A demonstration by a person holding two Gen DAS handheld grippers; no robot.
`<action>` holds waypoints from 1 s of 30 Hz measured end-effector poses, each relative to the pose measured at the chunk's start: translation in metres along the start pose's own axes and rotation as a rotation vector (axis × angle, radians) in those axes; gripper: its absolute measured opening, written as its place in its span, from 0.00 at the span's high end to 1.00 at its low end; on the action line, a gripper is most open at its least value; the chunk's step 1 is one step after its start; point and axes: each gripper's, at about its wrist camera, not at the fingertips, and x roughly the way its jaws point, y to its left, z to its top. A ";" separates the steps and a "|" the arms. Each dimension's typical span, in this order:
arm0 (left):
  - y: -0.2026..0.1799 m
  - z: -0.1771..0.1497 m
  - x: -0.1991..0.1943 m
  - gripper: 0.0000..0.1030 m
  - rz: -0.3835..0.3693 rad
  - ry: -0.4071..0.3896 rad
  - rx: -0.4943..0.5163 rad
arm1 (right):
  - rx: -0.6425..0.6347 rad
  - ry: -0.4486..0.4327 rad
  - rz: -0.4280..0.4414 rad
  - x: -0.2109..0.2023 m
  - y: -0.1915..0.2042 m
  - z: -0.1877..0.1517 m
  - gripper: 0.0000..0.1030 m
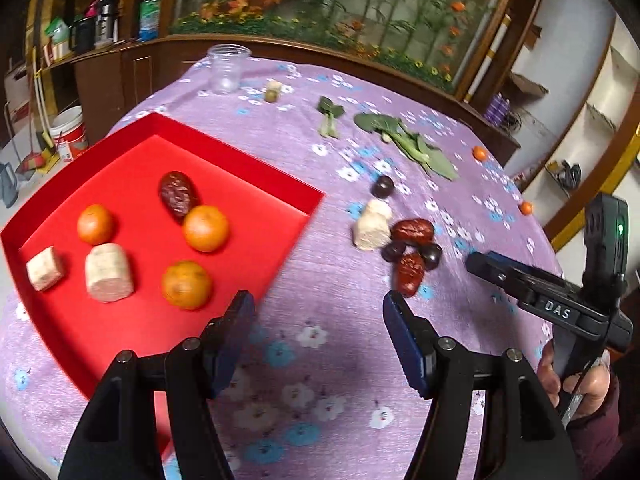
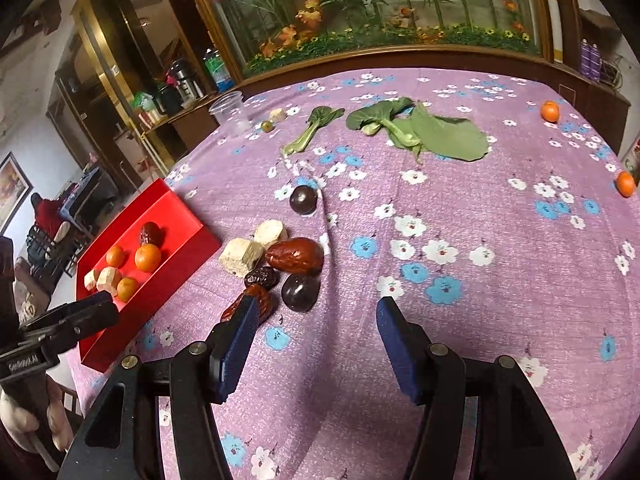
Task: Organize fruits
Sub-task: 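Move the left tool toward a beige chunk while the right tool approaches a dark plum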
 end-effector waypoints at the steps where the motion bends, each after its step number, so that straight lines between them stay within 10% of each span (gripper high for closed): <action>1: -0.002 0.000 0.003 0.36 -0.003 0.006 0.001 | -0.009 0.000 0.001 0.002 0.001 0.001 0.36; 30: -0.041 0.046 0.098 0.48 -0.052 0.055 0.115 | -0.048 0.037 0.076 0.065 -0.013 0.038 0.55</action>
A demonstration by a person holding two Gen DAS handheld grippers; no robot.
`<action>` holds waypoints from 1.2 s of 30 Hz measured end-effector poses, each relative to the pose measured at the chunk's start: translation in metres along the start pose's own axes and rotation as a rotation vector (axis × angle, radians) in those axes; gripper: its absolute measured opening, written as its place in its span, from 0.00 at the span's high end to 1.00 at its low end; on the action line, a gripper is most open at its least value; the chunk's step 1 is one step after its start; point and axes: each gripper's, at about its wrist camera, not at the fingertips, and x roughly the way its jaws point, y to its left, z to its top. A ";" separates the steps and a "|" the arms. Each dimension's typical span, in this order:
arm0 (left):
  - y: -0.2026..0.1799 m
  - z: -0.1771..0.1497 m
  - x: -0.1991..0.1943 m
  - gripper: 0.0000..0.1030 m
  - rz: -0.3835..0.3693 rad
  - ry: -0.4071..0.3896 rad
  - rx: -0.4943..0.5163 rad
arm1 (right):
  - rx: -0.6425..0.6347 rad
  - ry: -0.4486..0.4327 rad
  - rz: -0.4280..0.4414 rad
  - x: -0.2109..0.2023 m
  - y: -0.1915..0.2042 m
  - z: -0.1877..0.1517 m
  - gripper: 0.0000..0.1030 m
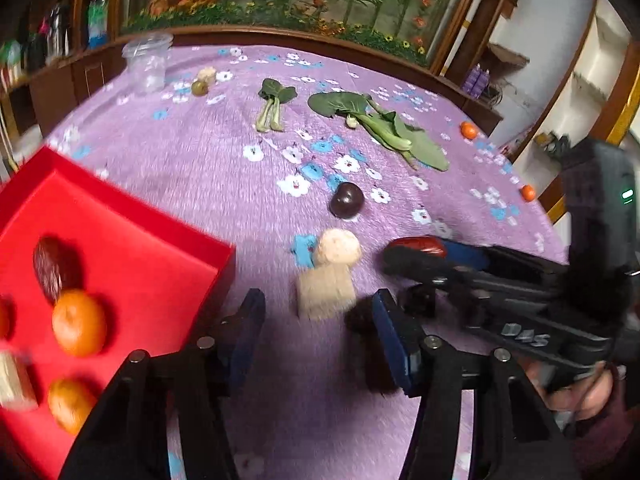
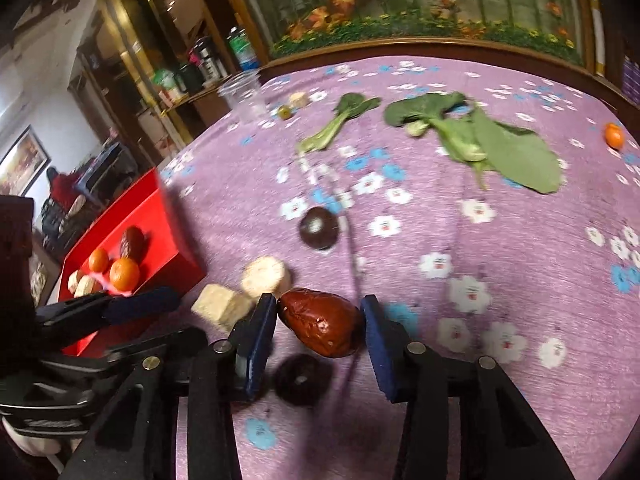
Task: Organize fruits
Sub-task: 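Move the left tool toward a beige chunk while the right tool approaches a dark plum, then grasp a beige chunk with the left tool while the right tool grasps a red date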
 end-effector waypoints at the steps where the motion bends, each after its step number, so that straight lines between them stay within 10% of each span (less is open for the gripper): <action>1: -0.001 0.002 0.003 0.48 0.008 0.001 0.010 | 0.011 -0.003 0.003 -0.002 -0.003 0.000 0.55; 11: -0.016 0.006 0.019 0.49 0.068 -0.008 0.134 | 0.010 -0.002 -0.007 0.000 -0.004 -0.001 0.63; 15: -0.018 0.002 0.015 0.67 -0.018 0.025 0.139 | -0.004 0.019 -0.015 0.003 -0.002 -0.002 0.63; 22: -0.018 0.007 0.027 0.67 -0.003 0.037 0.123 | 0.031 0.008 -0.087 -0.006 -0.018 -0.001 0.64; 27: -0.035 0.001 0.031 0.49 0.027 0.018 0.209 | 0.035 0.027 -0.090 -0.004 -0.021 -0.002 0.63; 30: -0.033 0.001 0.029 0.70 0.038 0.009 0.184 | 0.005 0.022 -0.110 -0.002 -0.017 -0.002 0.63; 36: -0.026 -0.005 0.019 0.70 0.020 0.008 0.134 | -0.022 0.012 -0.137 -0.001 -0.013 -0.003 0.68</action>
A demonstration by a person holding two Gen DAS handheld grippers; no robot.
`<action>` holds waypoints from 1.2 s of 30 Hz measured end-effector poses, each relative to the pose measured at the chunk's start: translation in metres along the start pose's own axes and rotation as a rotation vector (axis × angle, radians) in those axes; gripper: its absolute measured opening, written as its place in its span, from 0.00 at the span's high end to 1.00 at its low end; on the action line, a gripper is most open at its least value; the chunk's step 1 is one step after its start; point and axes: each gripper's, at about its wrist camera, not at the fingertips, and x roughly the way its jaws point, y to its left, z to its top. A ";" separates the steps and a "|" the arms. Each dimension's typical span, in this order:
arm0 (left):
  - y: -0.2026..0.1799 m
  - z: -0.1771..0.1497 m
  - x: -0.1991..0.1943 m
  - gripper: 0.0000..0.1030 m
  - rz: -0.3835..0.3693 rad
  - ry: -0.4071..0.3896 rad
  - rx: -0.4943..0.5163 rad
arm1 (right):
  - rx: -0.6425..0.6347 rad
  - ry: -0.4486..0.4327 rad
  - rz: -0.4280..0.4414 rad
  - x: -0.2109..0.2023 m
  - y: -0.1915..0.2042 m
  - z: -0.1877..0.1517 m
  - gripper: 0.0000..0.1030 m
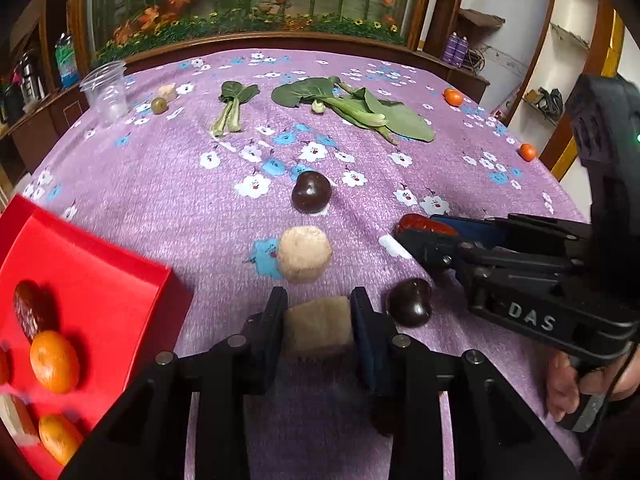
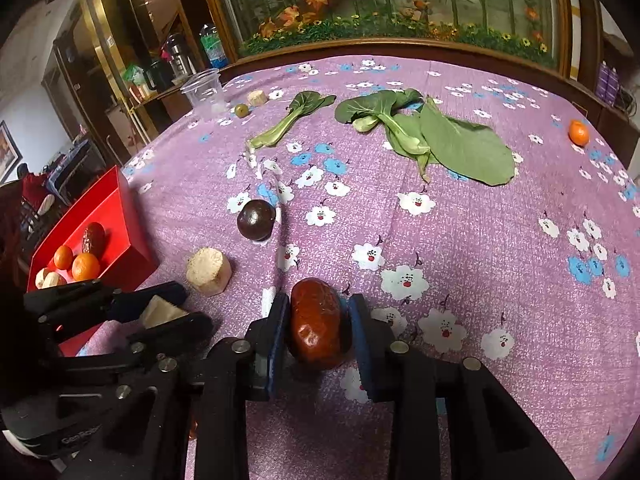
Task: Organize fruits
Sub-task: 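Grasp a beige chunk with the left tool while the right tool grasps a red date, then carry the chunk and red date over the red tray and open both tools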
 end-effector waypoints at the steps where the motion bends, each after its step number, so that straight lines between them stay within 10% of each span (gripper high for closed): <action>1: 0.001 -0.001 -0.002 0.70 -0.004 -0.002 -0.009 | 0.003 -0.002 0.002 0.000 -0.001 0.000 0.68; 20: 0.090 -0.042 -0.113 0.69 0.110 -0.165 -0.254 | 0.076 -0.105 -0.003 -0.061 0.003 -0.004 0.68; 36: 0.173 -0.085 -0.141 0.69 0.186 -0.182 -0.422 | -0.200 -0.005 0.154 -0.030 0.168 0.007 0.68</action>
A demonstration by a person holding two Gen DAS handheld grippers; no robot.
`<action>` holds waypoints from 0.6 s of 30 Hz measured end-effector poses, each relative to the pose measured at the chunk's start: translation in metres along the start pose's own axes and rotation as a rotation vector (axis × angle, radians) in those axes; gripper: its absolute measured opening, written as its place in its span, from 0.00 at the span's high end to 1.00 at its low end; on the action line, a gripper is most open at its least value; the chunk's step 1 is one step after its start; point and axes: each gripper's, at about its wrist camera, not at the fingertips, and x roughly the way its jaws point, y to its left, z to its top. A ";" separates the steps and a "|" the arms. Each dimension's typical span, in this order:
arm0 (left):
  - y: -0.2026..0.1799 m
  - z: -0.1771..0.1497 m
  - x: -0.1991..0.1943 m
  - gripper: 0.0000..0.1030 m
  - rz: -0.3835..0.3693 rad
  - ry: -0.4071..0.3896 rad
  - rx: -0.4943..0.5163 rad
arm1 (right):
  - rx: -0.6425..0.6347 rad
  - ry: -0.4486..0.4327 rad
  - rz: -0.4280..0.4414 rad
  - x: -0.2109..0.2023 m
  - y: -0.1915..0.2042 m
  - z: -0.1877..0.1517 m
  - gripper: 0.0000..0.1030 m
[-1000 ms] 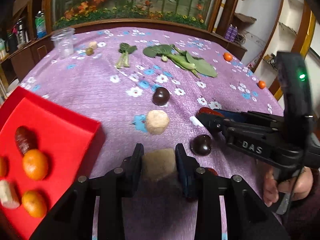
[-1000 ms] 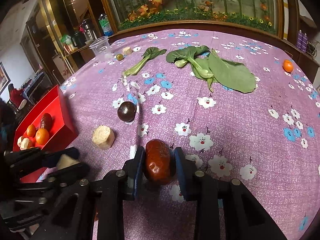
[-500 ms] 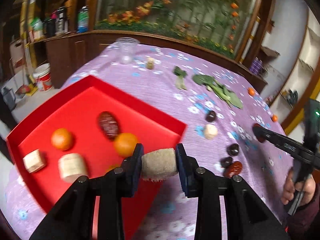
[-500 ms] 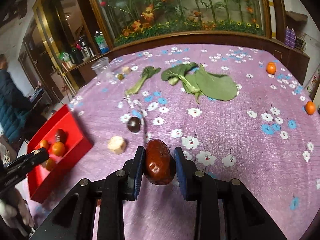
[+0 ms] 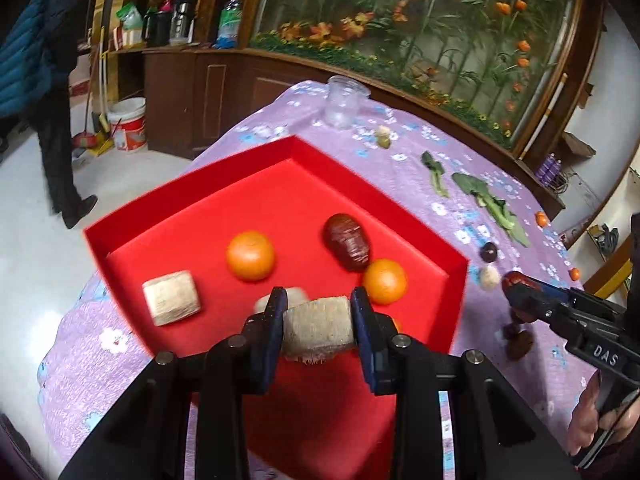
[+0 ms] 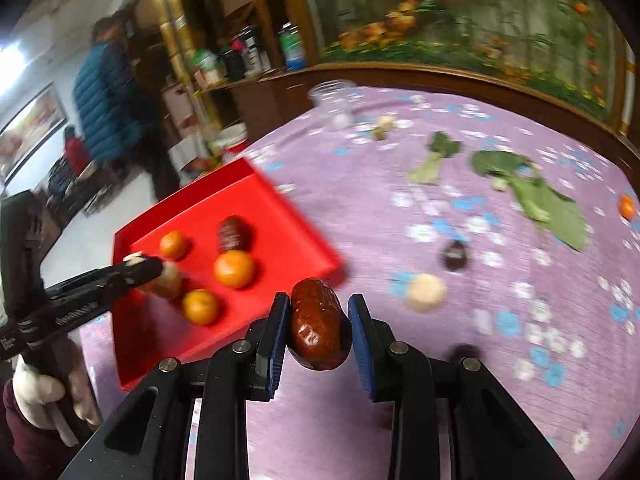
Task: Organize fruits
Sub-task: 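Carry the chunk and red date over the red tray and open both tools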
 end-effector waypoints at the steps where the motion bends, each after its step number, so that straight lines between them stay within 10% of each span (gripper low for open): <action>1: 0.001 0.000 0.001 0.69 0.004 0.002 0.000 | -0.010 0.006 0.007 0.005 0.005 0.001 0.68; 11: -0.011 -0.001 0.003 0.69 0.035 -0.017 0.060 | -0.070 0.087 -0.010 0.061 0.040 0.012 0.68; 18: -0.008 0.000 0.004 0.51 0.012 -0.002 0.034 | -0.067 0.115 -0.032 0.074 0.037 0.014 0.68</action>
